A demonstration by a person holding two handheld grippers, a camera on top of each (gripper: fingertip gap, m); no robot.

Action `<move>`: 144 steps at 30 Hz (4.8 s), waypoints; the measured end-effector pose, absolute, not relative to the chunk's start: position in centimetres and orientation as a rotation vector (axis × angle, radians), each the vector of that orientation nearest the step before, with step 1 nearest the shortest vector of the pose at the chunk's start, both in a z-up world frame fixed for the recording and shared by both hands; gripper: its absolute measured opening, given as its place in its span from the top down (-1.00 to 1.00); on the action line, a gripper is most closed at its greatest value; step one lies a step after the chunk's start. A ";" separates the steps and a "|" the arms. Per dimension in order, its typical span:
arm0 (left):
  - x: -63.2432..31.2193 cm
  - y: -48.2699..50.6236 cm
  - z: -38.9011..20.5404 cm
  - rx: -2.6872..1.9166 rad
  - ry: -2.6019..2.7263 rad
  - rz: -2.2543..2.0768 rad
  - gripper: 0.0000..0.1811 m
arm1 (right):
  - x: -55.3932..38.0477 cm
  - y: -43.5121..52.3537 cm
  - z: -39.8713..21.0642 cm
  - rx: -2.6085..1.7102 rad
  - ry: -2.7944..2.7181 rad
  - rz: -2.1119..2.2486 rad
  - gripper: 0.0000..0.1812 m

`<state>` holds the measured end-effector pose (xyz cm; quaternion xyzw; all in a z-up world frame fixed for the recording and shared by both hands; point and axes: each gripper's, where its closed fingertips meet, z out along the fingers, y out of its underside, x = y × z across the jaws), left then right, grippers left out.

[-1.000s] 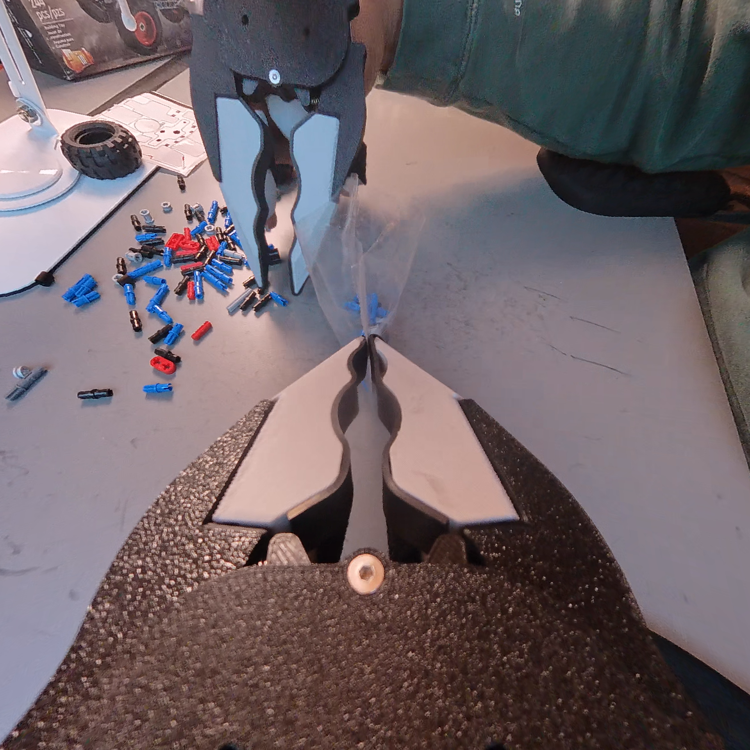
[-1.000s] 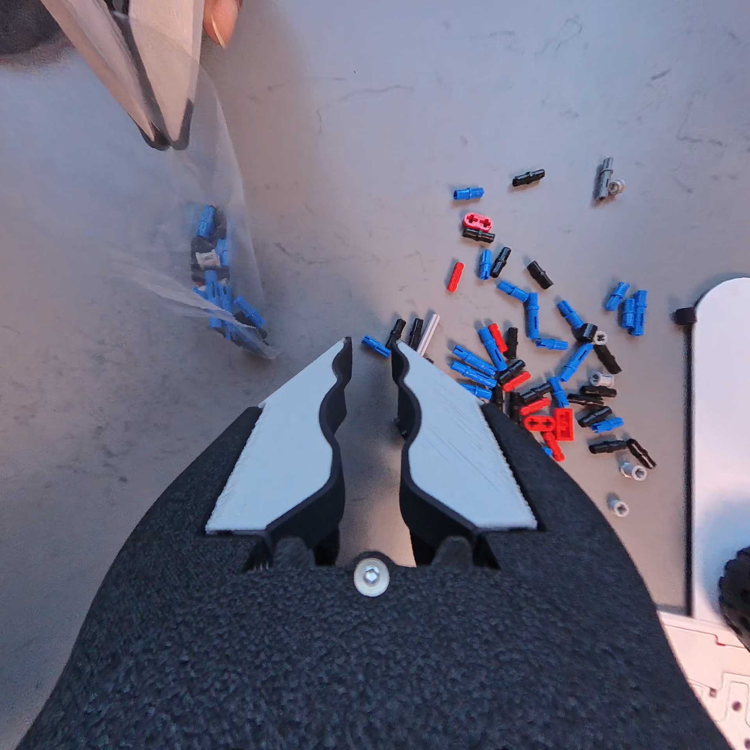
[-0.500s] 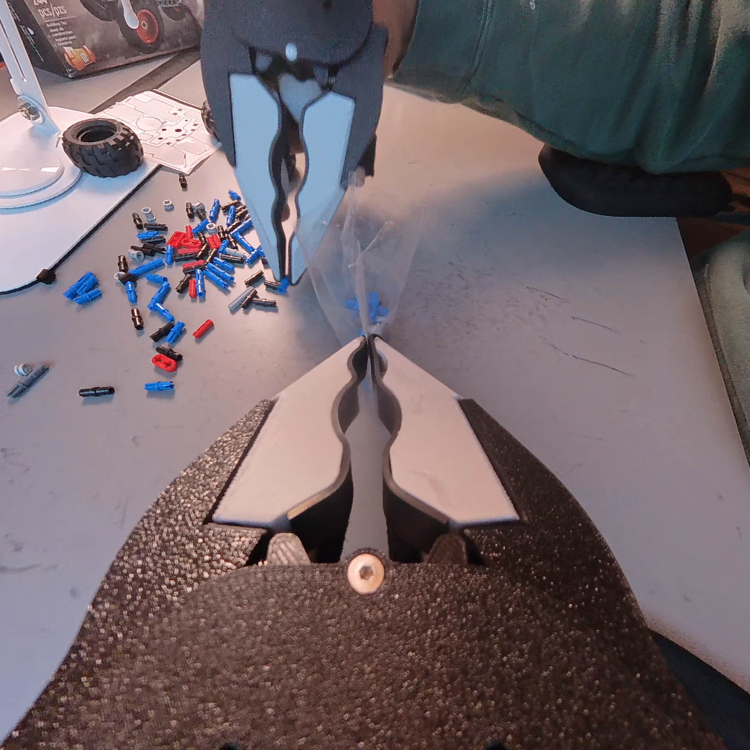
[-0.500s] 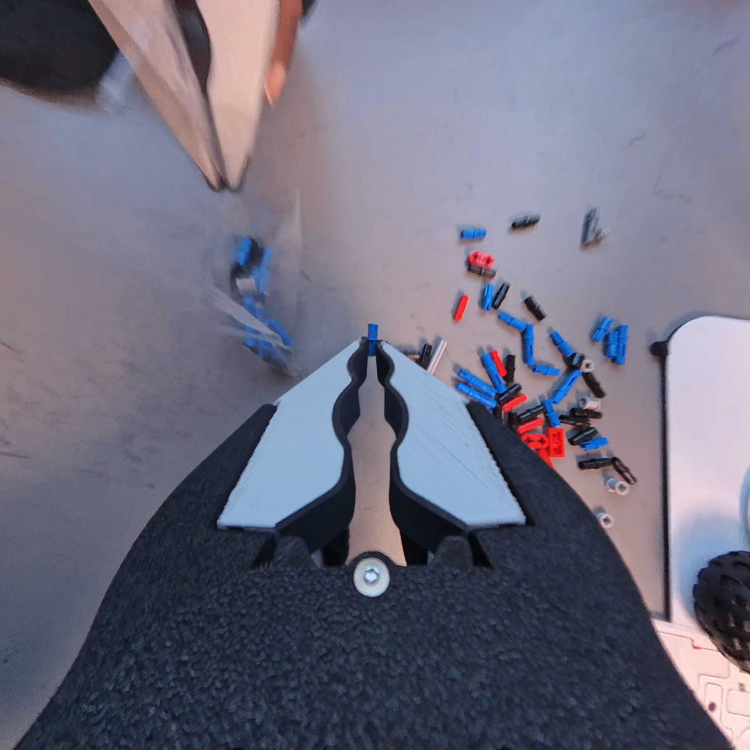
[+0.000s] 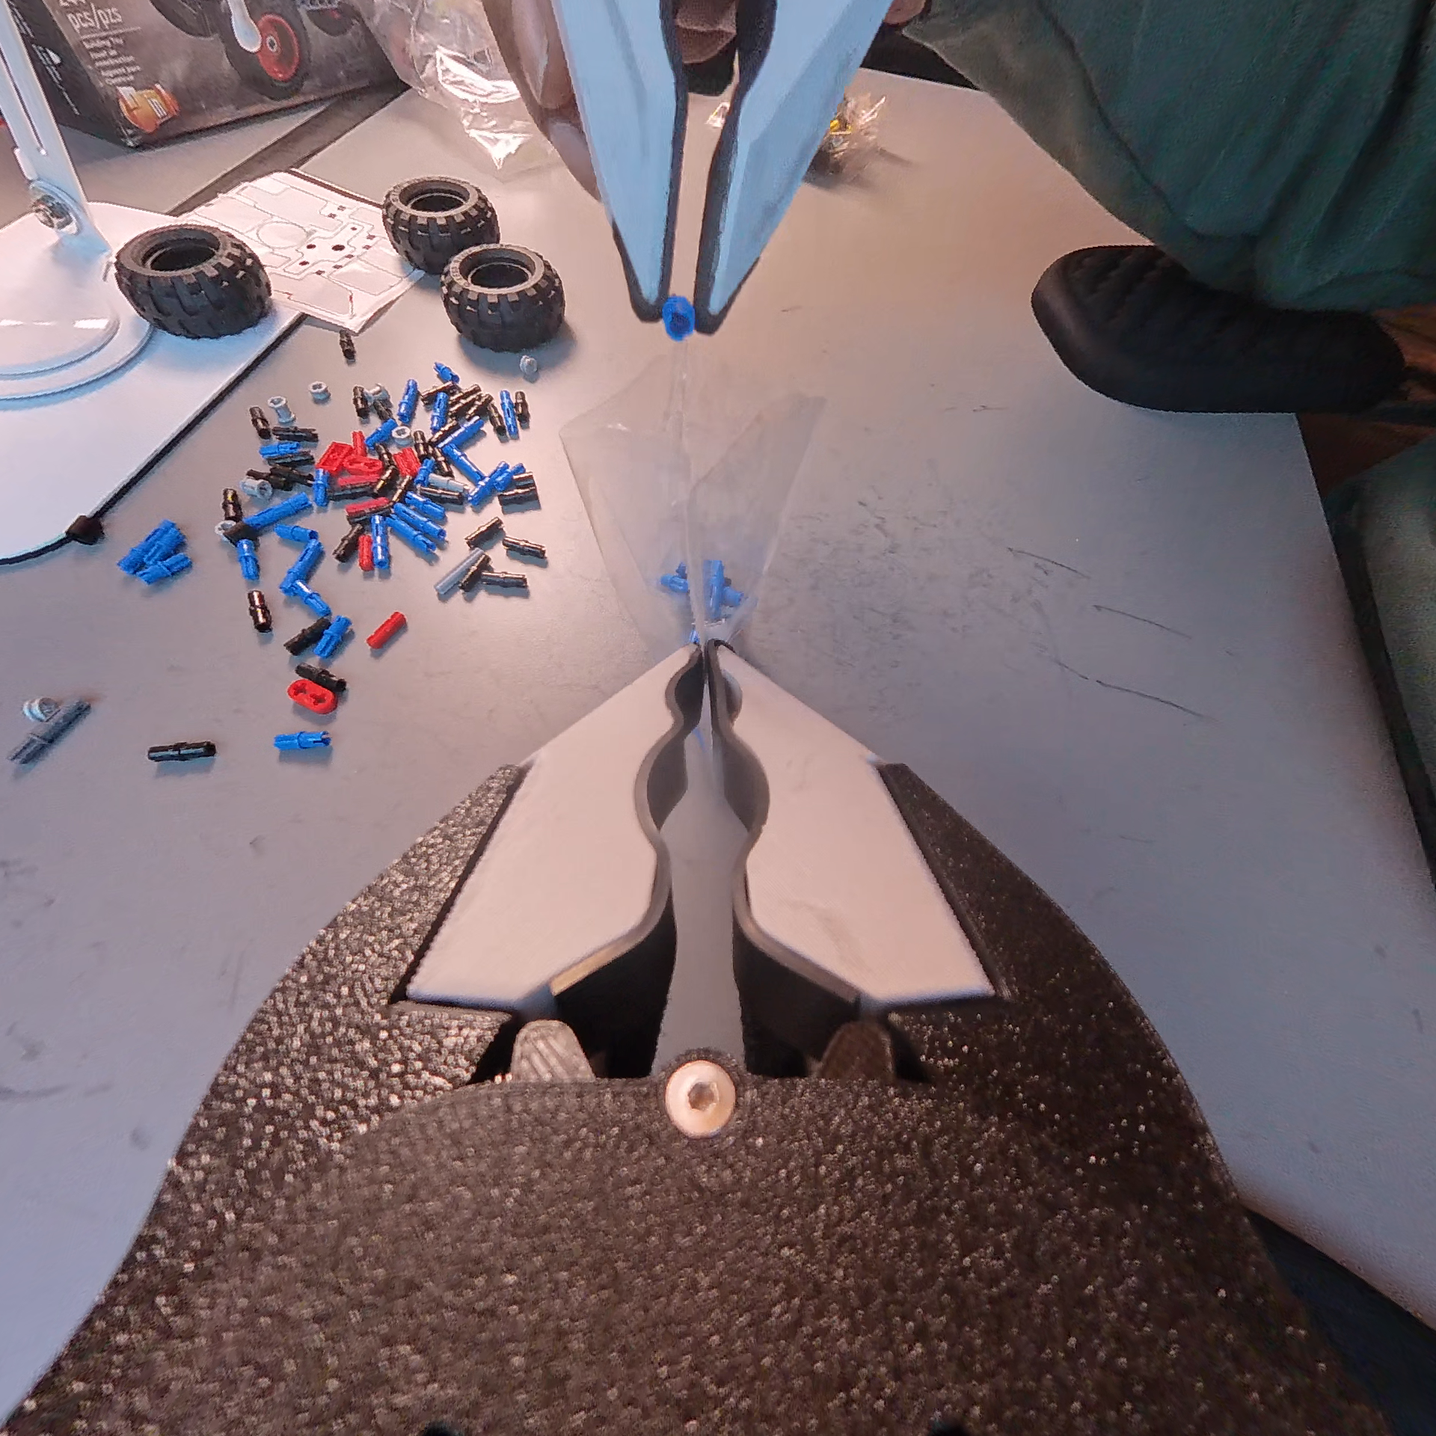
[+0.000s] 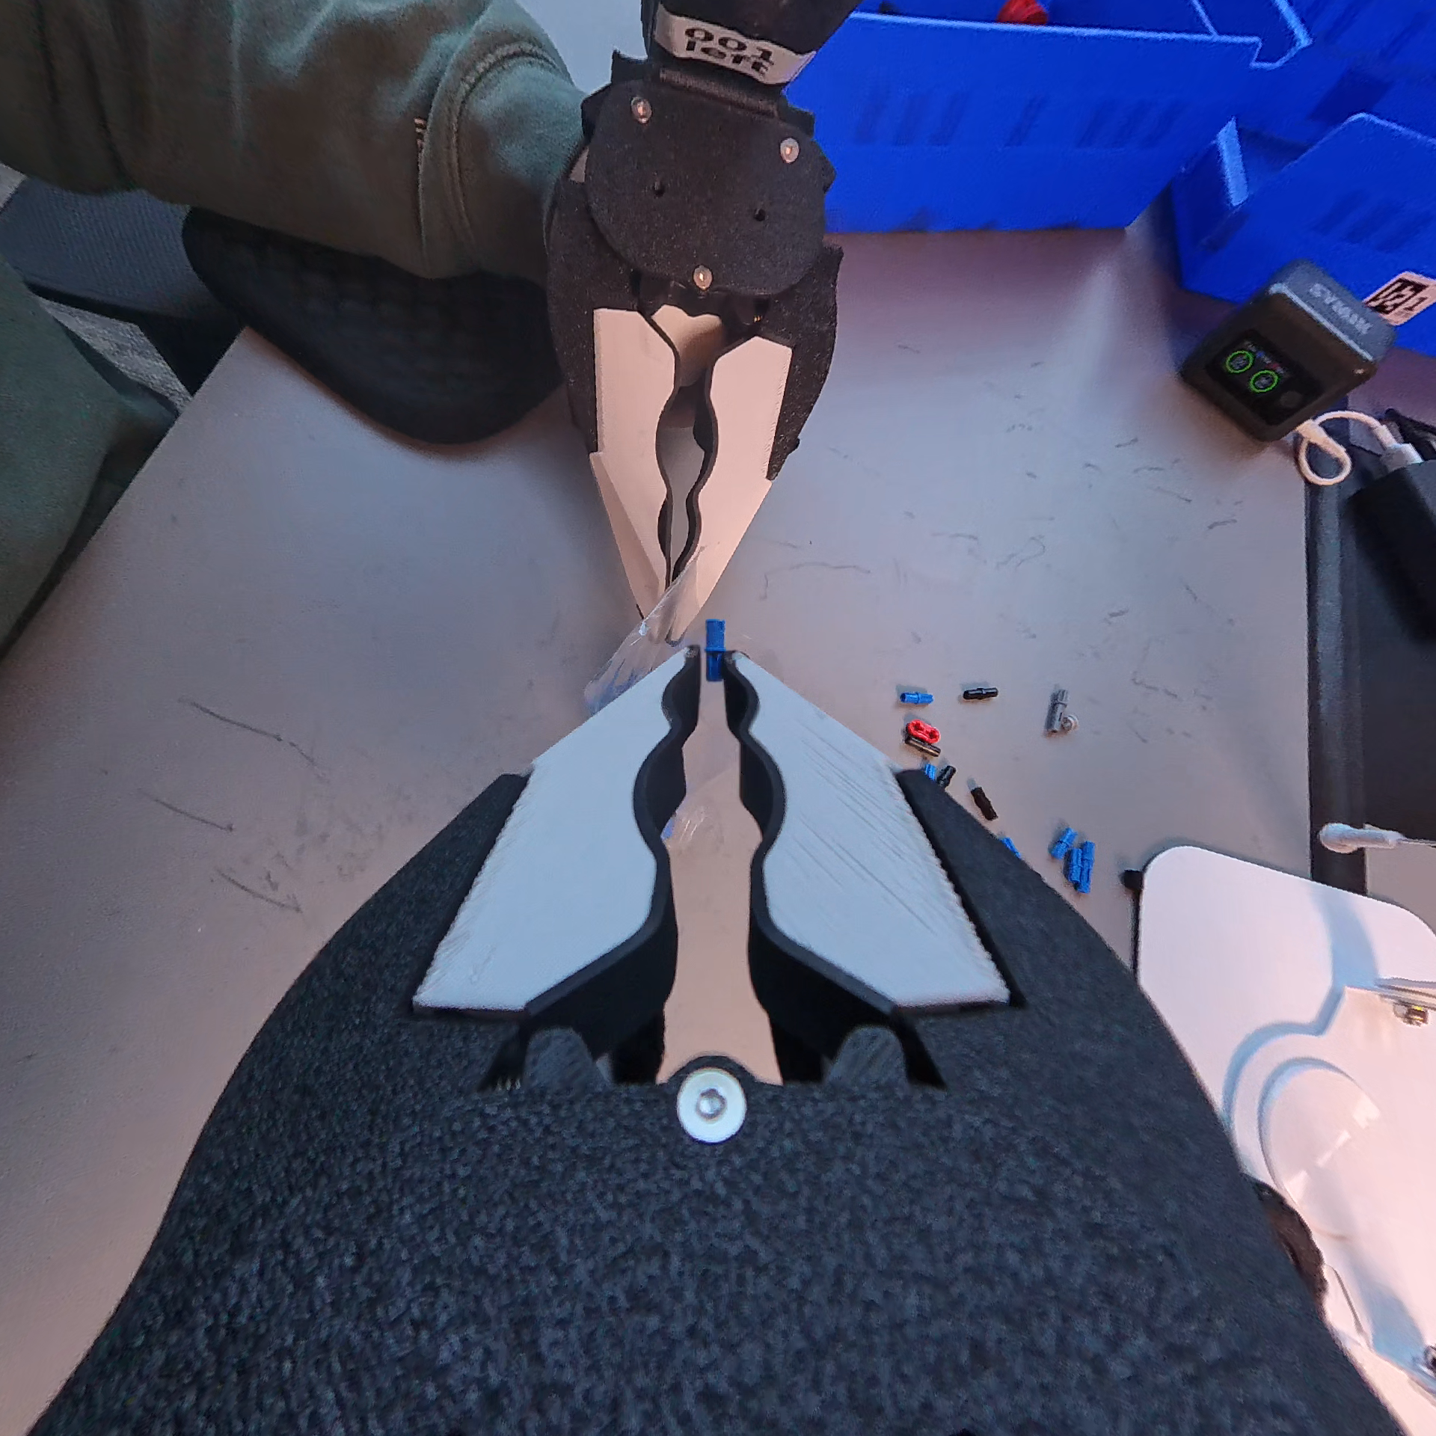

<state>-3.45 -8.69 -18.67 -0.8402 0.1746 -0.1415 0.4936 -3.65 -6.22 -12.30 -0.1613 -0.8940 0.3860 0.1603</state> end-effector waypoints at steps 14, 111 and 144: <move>-2.9 -8.2 -18.8 -2.032 0.437 -0.343 1.00 | -5.6 3.7 -21.1 -0.985 -2.469 0.703 0.79; -3.3 -8.4 -19.2 -2.037 0.391 -0.367 1.00 | -2.9 -5.8 -12.8 -0.641 -2.455 1.112 0.85; -4.6 -8.6 -19.6 -2.057 0.372 -0.317 1.00 | -5.1 -4.9 -11.1 -0.670 -2.290 1.230 0.96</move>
